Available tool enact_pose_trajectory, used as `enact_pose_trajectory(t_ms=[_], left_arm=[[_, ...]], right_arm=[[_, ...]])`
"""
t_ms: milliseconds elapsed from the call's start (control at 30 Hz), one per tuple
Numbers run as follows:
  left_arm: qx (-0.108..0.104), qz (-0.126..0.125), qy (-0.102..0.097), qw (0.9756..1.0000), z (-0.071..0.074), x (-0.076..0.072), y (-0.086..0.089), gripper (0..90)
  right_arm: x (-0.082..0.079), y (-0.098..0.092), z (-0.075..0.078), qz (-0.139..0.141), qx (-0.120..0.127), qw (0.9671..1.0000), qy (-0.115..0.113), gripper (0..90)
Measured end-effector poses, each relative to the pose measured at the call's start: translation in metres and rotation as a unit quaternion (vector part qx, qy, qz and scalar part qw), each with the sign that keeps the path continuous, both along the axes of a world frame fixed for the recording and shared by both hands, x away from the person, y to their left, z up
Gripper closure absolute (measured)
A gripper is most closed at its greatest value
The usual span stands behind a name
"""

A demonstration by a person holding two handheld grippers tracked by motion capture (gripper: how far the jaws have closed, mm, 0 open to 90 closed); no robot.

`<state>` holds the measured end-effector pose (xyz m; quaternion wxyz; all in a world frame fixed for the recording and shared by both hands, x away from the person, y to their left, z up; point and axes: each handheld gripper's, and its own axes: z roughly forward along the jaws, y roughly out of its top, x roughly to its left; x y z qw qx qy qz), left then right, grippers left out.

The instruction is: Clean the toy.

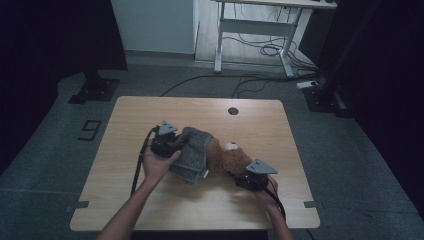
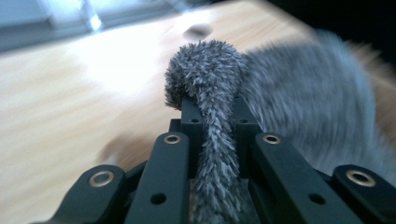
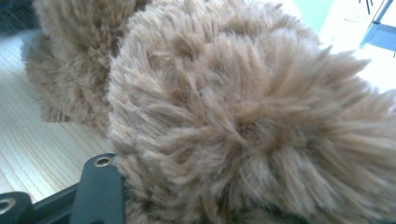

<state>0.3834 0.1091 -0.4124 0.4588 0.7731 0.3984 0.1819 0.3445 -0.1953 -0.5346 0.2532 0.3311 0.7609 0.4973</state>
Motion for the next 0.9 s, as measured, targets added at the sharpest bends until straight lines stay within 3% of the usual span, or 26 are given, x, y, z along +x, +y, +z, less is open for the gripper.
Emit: enact_pose_trajectory(t_ms=[133,200,267,300,367,433,500,633,733,833,900], left_arm=[[-0.028,-0.068,-0.003,0.9973,0.015,-0.003,-0.06,80.0],[-0.024,-0.093,0.007,0.9954,0.011,-0.002,-0.09,80.0],[-0.012,-0.113,0.029,0.9931,0.0,0.001,-0.115,79.9],[0.005,-0.127,0.055,0.9904,-0.013,0.004,-0.132,79.8],[0.024,-0.14,0.085,0.9862,-0.03,0.009,-0.144,79.2],[0.005,-0.136,0.093,0.9863,-0.037,0.013,-0.143,79.2],[0.0,-0.13,0.093,0.9871,-0.037,0.015,-0.138,79.4],[0.017,-0.113,0.076,0.9906,-0.036,0.012,-0.125,79.5],[0.036,-0.094,0.055,0.9934,-0.037,0.007,-0.115,79.7],[0.068,-0.073,0.035,0.9944,-0.04,0.002,-0.1,80.1],[0.076,-0.066,0.02,0.9947,-0.041,-0.002,-0.091,80.3]], right_arm=[[0.0,0.001,0.0,-0.003,0.002,1.0,0.001,38.7],[0.0,0.001,0.0,-0.005,0.002,1.0,0.0,38.6],[0.0,0.002,0.001,-0.005,0.0,1.0,-0.001,38.5],[-0.001,0.002,0.001,-0.004,-0.002,1.0,0.0,38.4],[-0.001,0.002,0.001,-0.004,-0.003,1.0,0.002,37.8],[0.001,0.001,-0.002,-0.008,-0.018,0.9998,0.01,36.8],[0.001,-0.001,-0.003,-0.007,-0.008,0.9999,0.012,36.7],[0.0,0.003,0.0,-0.012,-0.019,0.9997,0.008,37.0],[0.0,0.002,0.0,-0.018,-0.015,0.9996,0.014,37.0],[0.0,0.002,0.0,-0.021,-0.005,0.9996,0.019,37.0],[0.0,0.001,0.001,-0.02,-0.002,0.9996,0.022,37.0]])
